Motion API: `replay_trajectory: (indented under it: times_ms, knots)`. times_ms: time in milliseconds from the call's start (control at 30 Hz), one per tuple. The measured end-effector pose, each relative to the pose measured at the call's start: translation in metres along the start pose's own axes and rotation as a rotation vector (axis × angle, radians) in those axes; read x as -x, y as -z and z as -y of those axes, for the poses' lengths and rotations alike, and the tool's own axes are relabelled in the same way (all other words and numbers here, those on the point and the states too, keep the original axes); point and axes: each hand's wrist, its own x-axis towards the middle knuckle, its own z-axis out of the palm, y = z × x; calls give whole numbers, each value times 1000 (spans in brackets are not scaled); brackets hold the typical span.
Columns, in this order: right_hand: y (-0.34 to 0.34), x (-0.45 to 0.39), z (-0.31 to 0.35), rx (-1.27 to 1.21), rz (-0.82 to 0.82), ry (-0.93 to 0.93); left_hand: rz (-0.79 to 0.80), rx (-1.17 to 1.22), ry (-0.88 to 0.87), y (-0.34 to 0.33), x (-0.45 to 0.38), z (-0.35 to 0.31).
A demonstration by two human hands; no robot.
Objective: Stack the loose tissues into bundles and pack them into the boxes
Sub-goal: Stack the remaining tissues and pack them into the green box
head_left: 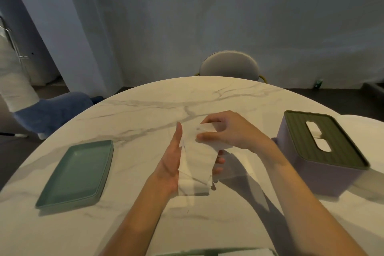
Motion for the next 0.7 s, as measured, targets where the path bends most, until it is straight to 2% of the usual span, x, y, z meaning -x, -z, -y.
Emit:
replay_trajectory:
  times_ms: [100, 200, 267, 333, 433, 500, 600, 700]
  knots:
    - [2, 0, -2, -54, 31, -41, 70, -70, 36, 0, 5, 0]
    - [14, 2, -9, -49, 59, -95, 14, -115, 8, 6, 3, 5]
    - [20, 4, -14, -40, 30, -127, 34, -126, -37, 5, 2, 6]
    - [22, 4, -17, -101, -114, -119, 53, -156, -68, 4, 2, 6]
    - [22, 3, -10, -191, -403, 13, 49, -204, -97, 3, 3, 6]
    - [25, 4, -1, -274, -449, 129, 24, -172, -162, 2, 2, 7]
    - [30, 11, 15, -412, -313, 250, -58, -62, -182, 8, -4, 6]
    - [32, 20, 27, -432, -28, 333, -93, 81, -109, 3, -4, 4]
